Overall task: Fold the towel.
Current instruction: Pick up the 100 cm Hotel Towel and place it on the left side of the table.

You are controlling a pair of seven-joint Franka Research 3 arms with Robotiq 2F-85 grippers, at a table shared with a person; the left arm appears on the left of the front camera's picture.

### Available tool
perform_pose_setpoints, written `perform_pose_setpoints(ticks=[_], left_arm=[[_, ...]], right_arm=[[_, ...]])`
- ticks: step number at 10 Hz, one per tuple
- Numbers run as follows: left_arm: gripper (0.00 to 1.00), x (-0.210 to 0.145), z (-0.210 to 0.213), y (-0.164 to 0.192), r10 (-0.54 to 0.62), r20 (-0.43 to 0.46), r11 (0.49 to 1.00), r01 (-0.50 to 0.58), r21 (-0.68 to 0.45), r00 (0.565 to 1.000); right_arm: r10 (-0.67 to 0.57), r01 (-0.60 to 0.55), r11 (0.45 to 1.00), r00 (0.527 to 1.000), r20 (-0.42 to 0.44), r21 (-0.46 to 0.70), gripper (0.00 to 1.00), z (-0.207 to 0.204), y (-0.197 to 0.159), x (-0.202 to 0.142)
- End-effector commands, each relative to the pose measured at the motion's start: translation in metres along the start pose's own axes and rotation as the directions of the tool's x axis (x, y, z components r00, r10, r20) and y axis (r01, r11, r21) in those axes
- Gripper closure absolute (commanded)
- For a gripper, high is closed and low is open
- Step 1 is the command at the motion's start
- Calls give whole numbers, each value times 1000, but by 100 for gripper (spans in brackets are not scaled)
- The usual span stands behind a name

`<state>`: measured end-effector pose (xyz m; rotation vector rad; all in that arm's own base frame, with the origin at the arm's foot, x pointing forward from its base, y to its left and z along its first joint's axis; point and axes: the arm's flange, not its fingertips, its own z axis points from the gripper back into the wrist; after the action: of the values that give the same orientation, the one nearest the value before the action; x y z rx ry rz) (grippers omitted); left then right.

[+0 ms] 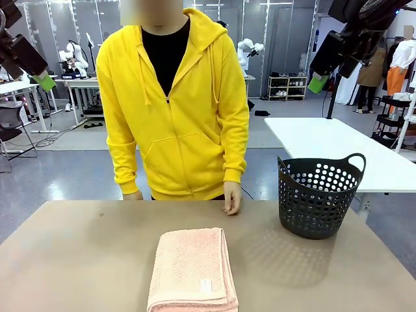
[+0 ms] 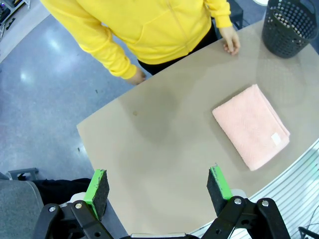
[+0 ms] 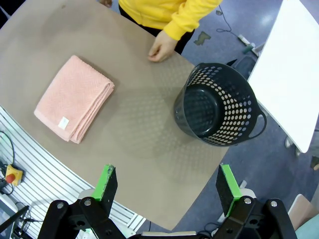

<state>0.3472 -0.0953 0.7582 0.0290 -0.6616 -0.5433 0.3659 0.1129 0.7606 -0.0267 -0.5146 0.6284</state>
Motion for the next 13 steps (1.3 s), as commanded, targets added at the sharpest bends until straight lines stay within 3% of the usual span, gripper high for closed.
perform_pose_setpoints(ticks=[1,12,13], left_arm=[[0,2,3,0,6,-11,1000,-6,-6,1000],[0,0,0,0,0,0,1000,0,0,1000],[0,-2,-17,0,88,-7,996,-88,-26,996]], right_arm=[[1,-1,1000,1000,-8,-1,0,1,-1,-1],[1,-1,1000,1000,-8,-1,0,1,-1,-1],[1,-1,1000,1000,-8,-1,0,1,-1,-1]])
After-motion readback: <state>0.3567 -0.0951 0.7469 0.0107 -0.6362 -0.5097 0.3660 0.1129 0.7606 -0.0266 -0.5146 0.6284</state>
